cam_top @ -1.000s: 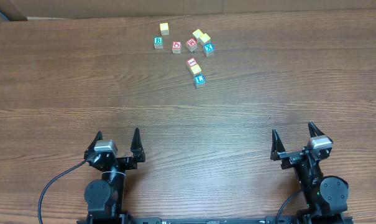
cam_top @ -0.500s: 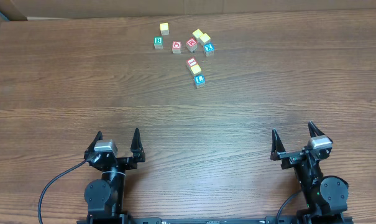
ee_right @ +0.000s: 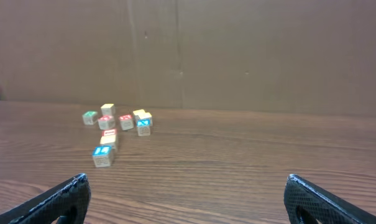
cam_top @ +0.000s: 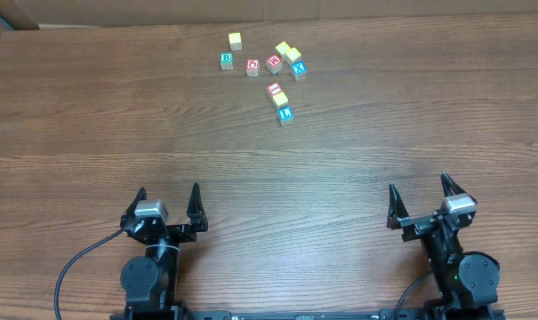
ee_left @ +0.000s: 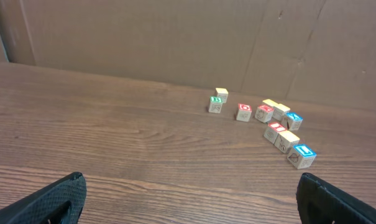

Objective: Flip 4 blocks

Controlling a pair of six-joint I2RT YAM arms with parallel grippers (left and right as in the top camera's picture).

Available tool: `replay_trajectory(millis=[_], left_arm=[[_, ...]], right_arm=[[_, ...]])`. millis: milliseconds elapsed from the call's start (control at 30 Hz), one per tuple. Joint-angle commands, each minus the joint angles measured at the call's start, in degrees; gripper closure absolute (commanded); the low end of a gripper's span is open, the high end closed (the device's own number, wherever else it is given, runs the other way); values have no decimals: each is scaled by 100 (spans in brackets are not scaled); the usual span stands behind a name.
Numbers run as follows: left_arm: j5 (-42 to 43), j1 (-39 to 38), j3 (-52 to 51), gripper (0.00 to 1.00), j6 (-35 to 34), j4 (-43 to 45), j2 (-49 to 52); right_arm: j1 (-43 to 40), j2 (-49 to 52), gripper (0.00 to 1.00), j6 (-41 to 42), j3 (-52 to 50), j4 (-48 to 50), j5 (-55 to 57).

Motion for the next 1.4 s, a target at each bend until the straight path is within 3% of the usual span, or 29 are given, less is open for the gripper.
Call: replay_trajectory(millis=[0,233,433,667,1100,1267,1367], left_arm=[[-37,-28,-24,0,127,-11,-57],[-37,-28,-24,0,127,-11,-57],[-37,-28,-24,0,127,-11,-57],[-37,-28,-24,0,127,-11,-57],[-37,-28,-24,0,127,-11,-57],[-37,-28,-24,0,127,-11,-57],[-37,-28,-24,0,127,-11,-57]], right_arm=[[-15,-46,0,385,-46,122,-398],[-15,-44,0,708,774,-122,-629],[-15,136,0,708,2339,-1196,-623],[-15,1139,0,850,4376,-2332,-688],[-15,4266,0,942,7521,-4380,-1386],[-15,6026,0,940,9230,-5914,-1506],[-15,7482,0,944,10743,-7379,-1532]])
